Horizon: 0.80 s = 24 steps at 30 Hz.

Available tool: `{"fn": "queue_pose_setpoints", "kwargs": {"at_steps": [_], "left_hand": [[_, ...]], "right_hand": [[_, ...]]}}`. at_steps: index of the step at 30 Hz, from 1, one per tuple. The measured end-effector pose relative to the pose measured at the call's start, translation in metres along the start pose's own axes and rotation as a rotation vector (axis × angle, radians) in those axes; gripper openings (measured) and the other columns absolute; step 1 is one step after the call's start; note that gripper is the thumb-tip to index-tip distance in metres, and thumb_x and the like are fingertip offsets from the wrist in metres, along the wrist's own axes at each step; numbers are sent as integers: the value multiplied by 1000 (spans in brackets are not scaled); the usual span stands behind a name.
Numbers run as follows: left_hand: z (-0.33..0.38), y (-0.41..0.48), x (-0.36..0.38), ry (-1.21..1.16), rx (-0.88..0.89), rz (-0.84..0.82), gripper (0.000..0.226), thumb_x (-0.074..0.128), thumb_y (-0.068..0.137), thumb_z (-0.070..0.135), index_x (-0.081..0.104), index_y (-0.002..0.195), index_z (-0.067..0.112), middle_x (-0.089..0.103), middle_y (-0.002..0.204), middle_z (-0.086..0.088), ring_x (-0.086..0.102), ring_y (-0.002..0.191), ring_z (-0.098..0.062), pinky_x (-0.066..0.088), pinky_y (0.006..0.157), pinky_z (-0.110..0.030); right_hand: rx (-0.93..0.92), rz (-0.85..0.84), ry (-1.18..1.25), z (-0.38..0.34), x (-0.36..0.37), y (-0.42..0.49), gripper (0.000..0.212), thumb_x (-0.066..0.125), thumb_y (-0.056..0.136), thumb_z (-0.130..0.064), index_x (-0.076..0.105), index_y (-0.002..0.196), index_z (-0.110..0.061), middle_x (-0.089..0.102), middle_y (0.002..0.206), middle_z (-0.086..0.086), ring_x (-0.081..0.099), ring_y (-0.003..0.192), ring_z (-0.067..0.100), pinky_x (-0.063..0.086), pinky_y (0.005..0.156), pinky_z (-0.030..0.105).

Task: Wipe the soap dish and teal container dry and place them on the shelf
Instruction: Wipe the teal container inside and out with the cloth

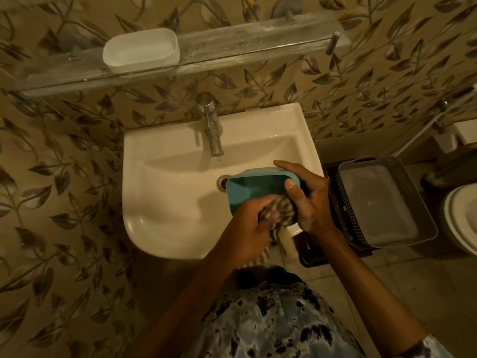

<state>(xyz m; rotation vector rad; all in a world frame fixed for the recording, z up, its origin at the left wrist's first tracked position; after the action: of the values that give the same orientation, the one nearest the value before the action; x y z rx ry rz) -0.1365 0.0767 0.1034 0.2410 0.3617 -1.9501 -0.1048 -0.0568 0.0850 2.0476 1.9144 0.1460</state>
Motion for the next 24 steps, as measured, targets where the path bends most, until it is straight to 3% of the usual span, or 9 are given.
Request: {"fn": "queue_pose_setpoints", "kwargs": {"at_steps": [3, 5, 9, 13, 16, 19, 20, 22, 24], "left_hand": [[-17, -1, -10, 562, 3, -86, 59, 54, 81, -6, 52, 134, 22, 51, 139, 0, 46, 128, -16, 41, 107, -34], [-20, -4, -20, 716, 23, -20, 62, 56, 83, -4, 47, 138, 23, 45, 144, 0, 40, 134, -17, 41, 107, -34], [-12, -5, -7, 663, 31, 38, 60, 58, 82, 5, 45, 138, 23, 46, 144, 2, 39, 133, -18, 41, 105, -32], [3, -4, 15, 497, -3, 16, 62, 68, 75, 29, 44, 132, 26, 50, 133, 7, 44, 120, -14, 41, 100, -29], [19, 2, 21, 548, 71, 122, 54, 73, 74, 26, 51, 124, 26, 56, 125, 8, 47, 113, -13, 39, 92, -25], [28, 9, 16, 664, 176, 133, 44, 71, 78, 13, 59, 119, 24, 61, 121, 5, 52, 111, -18, 49, 85, -32], [28, 11, 13, 709, 222, 98, 45, 70, 78, 8, 60, 119, 23, 62, 122, 4, 52, 113, -19, 53, 82, -34], [25, 13, 4, 783, 324, -10, 50, 68, 75, -3, 64, 117, 22, 63, 123, 2, 54, 117, -21, 56, 73, -35], [22, 12, -6, 838, 441, -117, 54, 69, 67, -10, 69, 111, 21, 66, 120, 1, 58, 114, -24, 57, 68, -32]], "right_hand": [[41, -29, 28, 4, -5, -2, 41, 49, 91, -32, 64, 120, -7, 68, 112, 2, 64, 104, 13, 50, 87, 22], [51, -20, 27, 3, -7, -1, 42, 48, 91, -33, 64, 120, -7, 68, 112, 1, 64, 104, 12, 50, 86, 21], [29, 23, -2, -3, -9, 8, 42, 46, 92, -34, 65, 117, -6, 68, 106, 2, 65, 97, 14, 51, 82, 22], [58, 77, -41, -1, -5, 9, 37, 47, 92, -34, 67, 110, -8, 69, 101, -2, 64, 94, 8, 48, 80, 19], [101, 174, -19, 2, -4, 6, 40, 45, 93, -34, 67, 104, -2, 69, 94, 6, 64, 89, 16, 49, 77, 23], [195, 236, 20, 5, -4, 2, 41, 48, 92, -37, 64, 110, -4, 67, 100, 9, 63, 93, 16, 50, 78, 24], [260, 244, 89, 7, -4, -1, 42, 51, 90, -38, 62, 114, -5, 65, 104, 9, 63, 95, 15, 51, 77, 23], [496, 270, 463, 17, -5, -9, 58, 56, 84, -47, 55, 126, -7, 61, 115, 15, 63, 102, 21, 55, 76, 29], [753, 148, 906, 30, -2, -20, 92, 57, 74, -70, 45, 139, -5, 54, 134, 24, 55, 122, 37, 53, 92, 46]]}}
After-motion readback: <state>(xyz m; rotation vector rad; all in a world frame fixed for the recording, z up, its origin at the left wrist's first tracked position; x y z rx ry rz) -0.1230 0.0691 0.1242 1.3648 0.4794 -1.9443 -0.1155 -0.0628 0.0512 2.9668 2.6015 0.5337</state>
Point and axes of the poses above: each hand's wrist, its own y-axis towards the middle knuckle, its own x-axis out of the palm, z = x × y, the point moved 5 cm from there along y, towards the middle knuckle
